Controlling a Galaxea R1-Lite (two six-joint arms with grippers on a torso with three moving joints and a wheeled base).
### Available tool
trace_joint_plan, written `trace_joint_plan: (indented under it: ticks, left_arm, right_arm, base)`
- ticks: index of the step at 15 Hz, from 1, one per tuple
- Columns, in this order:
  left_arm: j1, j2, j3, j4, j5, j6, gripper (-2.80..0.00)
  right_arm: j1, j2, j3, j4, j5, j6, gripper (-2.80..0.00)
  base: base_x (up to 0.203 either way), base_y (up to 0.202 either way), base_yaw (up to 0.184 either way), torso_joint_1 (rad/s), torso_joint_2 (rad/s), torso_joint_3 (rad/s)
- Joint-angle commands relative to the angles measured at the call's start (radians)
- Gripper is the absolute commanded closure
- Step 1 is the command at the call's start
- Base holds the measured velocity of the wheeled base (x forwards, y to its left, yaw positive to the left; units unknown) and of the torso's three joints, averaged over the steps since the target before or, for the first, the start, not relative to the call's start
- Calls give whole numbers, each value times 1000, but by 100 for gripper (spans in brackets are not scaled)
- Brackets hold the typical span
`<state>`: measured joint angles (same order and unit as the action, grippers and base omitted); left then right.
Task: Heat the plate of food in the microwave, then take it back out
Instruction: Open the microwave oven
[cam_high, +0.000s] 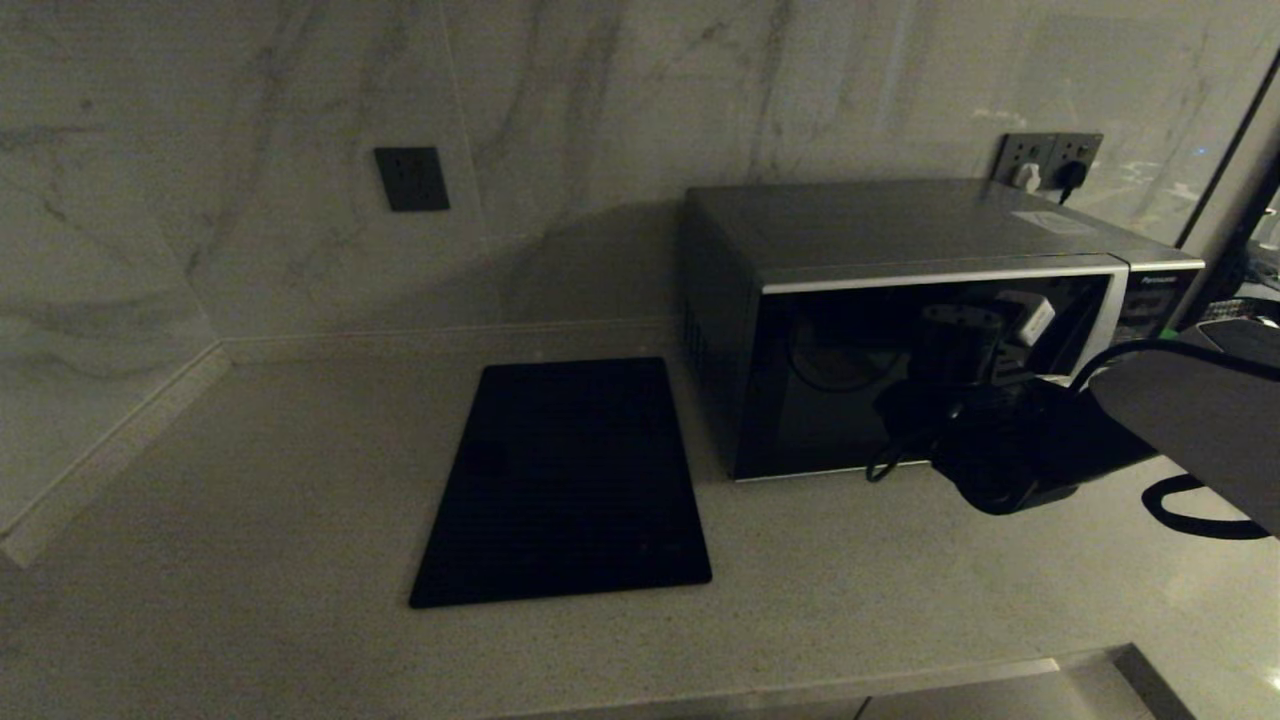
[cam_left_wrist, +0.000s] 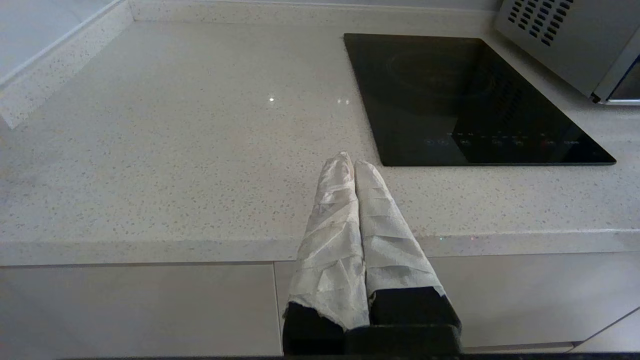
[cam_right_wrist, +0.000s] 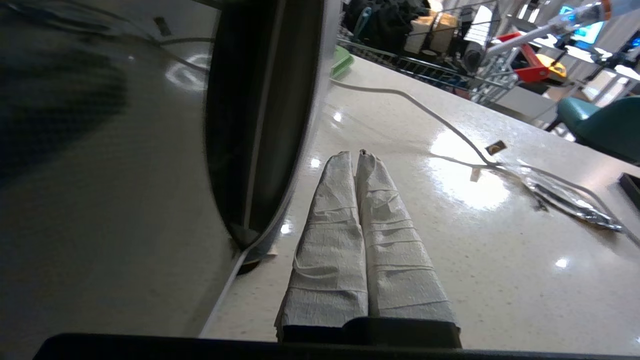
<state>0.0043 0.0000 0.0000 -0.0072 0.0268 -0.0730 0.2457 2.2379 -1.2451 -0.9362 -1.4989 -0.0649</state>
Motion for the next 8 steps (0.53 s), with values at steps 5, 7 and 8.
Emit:
trace_joint_plan:
  ticks: [5, 7, 8]
  left_arm:
    - [0, 2, 0, 0, 2, -1, 0]
    - [0, 2, 0, 0, 1, -1, 0]
    - [0, 2, 0, 0, 1, -1, 0]
  right_arm:
    - [0, 4, 10, -6, -14, 0, 0]
    - [0, 11, 7, -6, -31, 0, 0]
    - [0, 10, 7, -6, -31, 2, 0]
  base:
    - [0, 0, 0, 0, 0, 0]
    - [0, 0, 0, 0, 0, 0]
    - [0, 0, 0, 0, 0, 0]
